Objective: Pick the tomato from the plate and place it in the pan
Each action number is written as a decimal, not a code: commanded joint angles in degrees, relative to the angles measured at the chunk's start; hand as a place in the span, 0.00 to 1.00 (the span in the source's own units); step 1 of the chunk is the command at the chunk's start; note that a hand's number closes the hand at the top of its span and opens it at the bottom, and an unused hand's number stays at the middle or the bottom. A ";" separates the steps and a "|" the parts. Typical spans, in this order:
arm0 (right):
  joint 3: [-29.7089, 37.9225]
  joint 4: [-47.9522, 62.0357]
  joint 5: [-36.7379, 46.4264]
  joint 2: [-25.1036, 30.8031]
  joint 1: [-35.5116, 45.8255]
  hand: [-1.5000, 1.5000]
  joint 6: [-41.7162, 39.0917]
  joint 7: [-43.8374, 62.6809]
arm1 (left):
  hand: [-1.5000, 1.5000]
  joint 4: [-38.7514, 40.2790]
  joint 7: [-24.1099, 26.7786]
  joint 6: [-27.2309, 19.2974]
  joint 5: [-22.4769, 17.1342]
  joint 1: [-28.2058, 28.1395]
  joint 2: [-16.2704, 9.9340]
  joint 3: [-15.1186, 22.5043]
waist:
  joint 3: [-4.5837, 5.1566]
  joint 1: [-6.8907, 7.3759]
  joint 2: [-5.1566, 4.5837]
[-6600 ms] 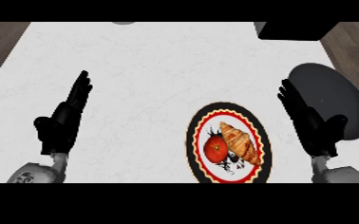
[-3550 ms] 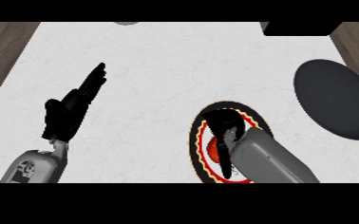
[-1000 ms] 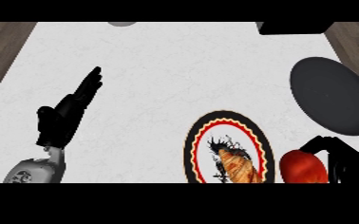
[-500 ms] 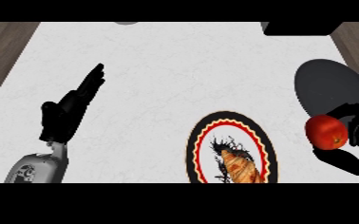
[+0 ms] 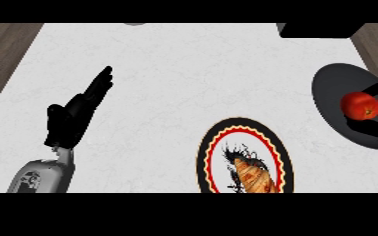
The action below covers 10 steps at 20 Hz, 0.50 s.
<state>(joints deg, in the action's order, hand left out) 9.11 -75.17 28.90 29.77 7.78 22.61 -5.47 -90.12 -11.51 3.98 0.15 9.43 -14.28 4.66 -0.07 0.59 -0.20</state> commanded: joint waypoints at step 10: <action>10.24 47.81 -2.41 4.45 22.89 1.00 4.77 -27.45 | 0.50 -3.46 -1.20 0.84 1.84 -1.70 1.76 -0.03 | -0.06 0.81 -0.23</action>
<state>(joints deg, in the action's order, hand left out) 16.50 -39.50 27.13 32.51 25.62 25.94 -25.24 -92.15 -11.90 4.87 1.37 8.20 -13.06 4.41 -0.10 1.10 -0.33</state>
